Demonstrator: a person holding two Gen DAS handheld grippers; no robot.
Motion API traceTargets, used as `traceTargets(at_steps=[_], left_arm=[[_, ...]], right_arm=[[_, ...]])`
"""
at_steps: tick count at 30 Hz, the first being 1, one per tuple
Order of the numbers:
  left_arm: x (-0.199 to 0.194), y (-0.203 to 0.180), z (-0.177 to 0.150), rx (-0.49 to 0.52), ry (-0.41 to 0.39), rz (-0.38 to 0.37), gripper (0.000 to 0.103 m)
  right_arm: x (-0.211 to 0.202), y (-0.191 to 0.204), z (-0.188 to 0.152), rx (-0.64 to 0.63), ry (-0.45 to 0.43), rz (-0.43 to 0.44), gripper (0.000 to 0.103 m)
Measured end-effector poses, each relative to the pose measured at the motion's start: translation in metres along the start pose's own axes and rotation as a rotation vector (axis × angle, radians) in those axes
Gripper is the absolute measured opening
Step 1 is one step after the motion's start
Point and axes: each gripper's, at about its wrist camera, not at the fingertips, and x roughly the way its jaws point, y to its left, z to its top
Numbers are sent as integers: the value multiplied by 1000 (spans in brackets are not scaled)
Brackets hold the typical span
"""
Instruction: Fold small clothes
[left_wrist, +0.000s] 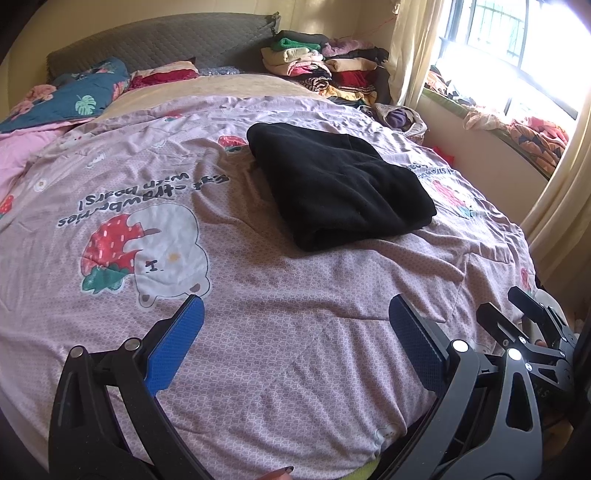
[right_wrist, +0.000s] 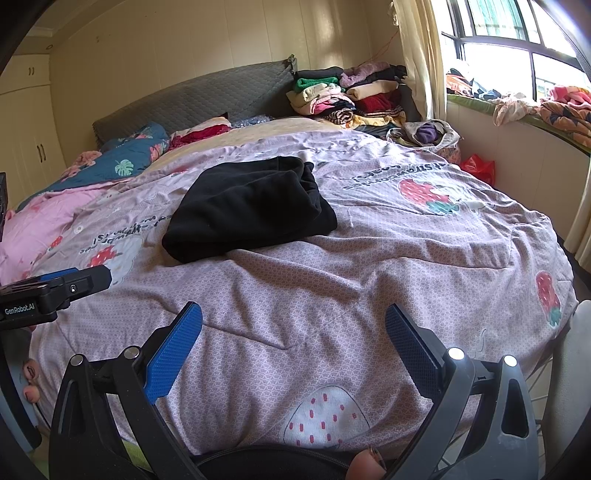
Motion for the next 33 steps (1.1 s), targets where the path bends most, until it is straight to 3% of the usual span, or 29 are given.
traceTargets(at_steps=[17,23,26,29,31,33], left_arm=[[4,3,-2,6,17,-2,94],[14,15,-3,-20,59,41,94],[15,34,2,-57,60,70,94],[8,88,17,-160,30,140,94],[0,137,27,-241,5,222,94],[-11,199,36,-314,-21,364,94]], right_arm=[[0,-1,-1,4,2,-1,99],[-3,-19,-2,77,2,-23,99],[-23,-60,7,202,-47,-96,99],[-54,-127,17,338,-109,-242,99],[-82,-204,14,501,-157,-404,99],[-94,-271,1,638,-127,-527,99]])
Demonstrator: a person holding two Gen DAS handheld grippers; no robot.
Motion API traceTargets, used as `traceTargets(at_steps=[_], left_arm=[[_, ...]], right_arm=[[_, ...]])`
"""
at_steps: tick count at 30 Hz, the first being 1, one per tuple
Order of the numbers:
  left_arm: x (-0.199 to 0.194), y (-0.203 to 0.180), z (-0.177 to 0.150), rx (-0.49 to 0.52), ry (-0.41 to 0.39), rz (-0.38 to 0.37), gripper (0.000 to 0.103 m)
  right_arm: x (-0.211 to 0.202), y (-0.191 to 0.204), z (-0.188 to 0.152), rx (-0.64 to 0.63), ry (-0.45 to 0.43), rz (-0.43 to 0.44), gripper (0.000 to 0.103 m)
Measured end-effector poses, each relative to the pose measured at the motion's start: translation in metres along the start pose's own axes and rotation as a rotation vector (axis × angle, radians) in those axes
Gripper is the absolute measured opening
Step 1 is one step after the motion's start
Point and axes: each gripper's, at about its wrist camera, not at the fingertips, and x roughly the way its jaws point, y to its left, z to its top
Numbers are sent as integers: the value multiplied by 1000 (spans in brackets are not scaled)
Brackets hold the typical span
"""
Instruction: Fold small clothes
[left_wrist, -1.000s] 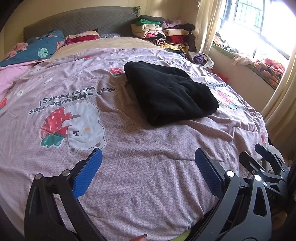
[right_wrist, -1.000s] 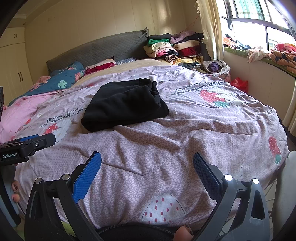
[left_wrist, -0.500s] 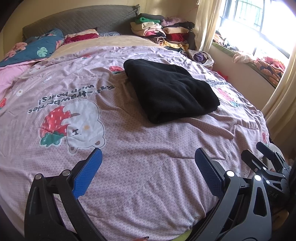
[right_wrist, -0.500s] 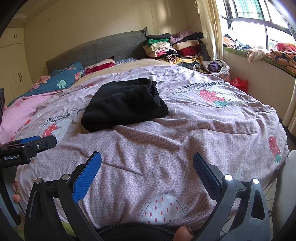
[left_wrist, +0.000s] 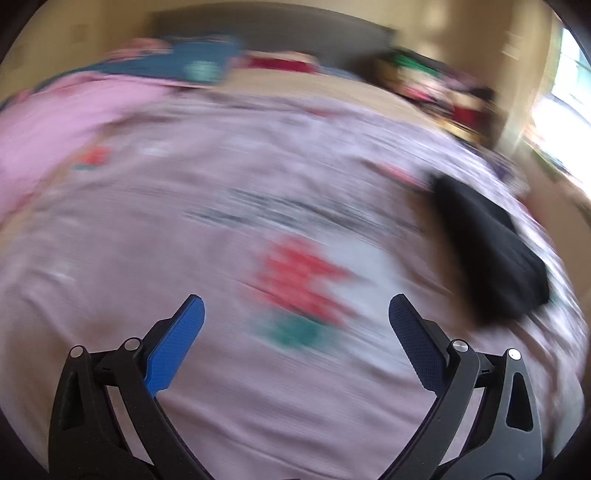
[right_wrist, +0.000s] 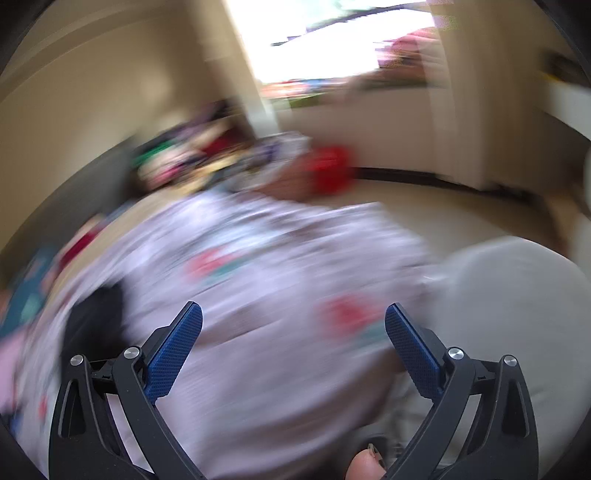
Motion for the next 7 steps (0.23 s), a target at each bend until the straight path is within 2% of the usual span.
traceTargets(at_steps=[2,5,7], left_arm=[[13,60,23,-66,-22,151,94],[34,145,51,-161,13,342,94],[44,189,62,-216,23,423,94]], right_arm=[[27,-58,20,93,56,-152,99],[63,-147,38,182,117,-474,99],[76,-177,42,185,143,-593,99]])
